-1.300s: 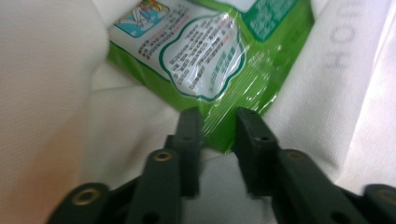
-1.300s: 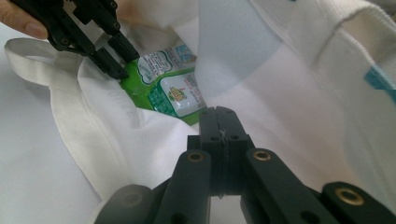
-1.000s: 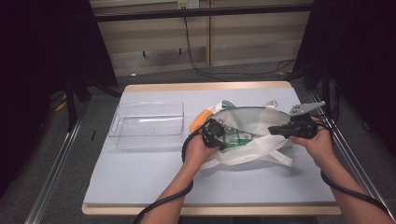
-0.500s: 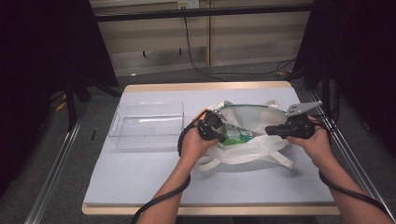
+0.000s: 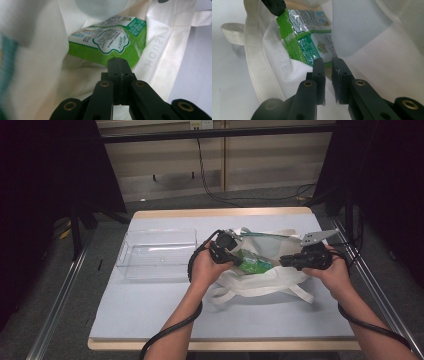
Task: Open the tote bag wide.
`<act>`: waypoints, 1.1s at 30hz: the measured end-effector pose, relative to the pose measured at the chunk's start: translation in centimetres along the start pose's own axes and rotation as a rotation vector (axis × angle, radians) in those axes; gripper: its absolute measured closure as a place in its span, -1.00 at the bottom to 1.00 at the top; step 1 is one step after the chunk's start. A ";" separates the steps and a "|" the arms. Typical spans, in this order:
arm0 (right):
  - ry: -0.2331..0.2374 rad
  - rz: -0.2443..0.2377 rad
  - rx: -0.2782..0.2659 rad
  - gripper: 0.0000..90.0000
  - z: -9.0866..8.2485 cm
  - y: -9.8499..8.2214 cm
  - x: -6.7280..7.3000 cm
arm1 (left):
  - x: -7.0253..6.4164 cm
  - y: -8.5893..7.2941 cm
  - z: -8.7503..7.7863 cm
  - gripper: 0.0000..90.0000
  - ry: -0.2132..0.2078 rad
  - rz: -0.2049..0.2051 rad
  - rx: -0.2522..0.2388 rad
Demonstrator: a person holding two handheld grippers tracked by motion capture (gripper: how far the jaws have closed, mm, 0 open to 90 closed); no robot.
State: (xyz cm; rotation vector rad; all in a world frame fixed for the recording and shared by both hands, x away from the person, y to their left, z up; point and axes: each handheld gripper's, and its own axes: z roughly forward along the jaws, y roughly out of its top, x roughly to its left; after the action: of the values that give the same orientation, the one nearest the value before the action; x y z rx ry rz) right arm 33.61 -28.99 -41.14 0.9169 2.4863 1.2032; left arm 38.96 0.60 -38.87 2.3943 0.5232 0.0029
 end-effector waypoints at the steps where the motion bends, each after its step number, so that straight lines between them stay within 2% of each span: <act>1: 0.004 0.000 -0.001 0.78 0.1 0.0 0.0 | 0.0 0.1 -0.2 1.00 -0.004 -0.006 -0.005; 2: 0.003 -0.001 0.001 0.78 0.1 0.0 0.1 | 0.0 0.2 -0.4 1.00 0.003 -0.001 -0.017; 3: 0.007 -0.001 0.002 0.78 0.1 0.0 0.1 | 0.0 0.4 -0.6 1.00 0.004 0.007 -0.008; 6: 0.000 -0.006 0.013 0.74 0.3 0.0 0.2 | -0.1 0.8 -1.0 1.00 0.012 0.006 -0.014; 10: 0.010 -0.010 0.020 0.69 0.5 -0.2 0.2 | 0.0 1.0 -1.4 1.00 0.011 -0.014 -0.037; 11: 0.011 -0.011 0.020 0.68 0.5 -0.2 0.2 | 0.1 1.0 -1.5 1.00 0.009 -0.001 -0.027; 12: 0.012 -0.012 0.021 0.66 0.5 -0.2 0.3 | 0.1 1.1 -1.6 1.00 0.016 -0.006 -0.039; 23: 0.038 -0.044 0.015 0.26 0.9 0.9 1.7 | 0.1 1.6 -2.1 1.00 0.018 -0.006 -0.051; 33: 0.052 -0.061 0.037 0.04 2.2 1.2 2.3 | 0.2 1.8 -2.0 1.00 0.026 -0.016 -0.060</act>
State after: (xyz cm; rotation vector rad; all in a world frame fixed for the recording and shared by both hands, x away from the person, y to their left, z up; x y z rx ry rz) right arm 33.35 -25.60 -41.50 0.8227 2.5656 1.1805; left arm 39.49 0.65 -36.20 2.3344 0.5466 0.0429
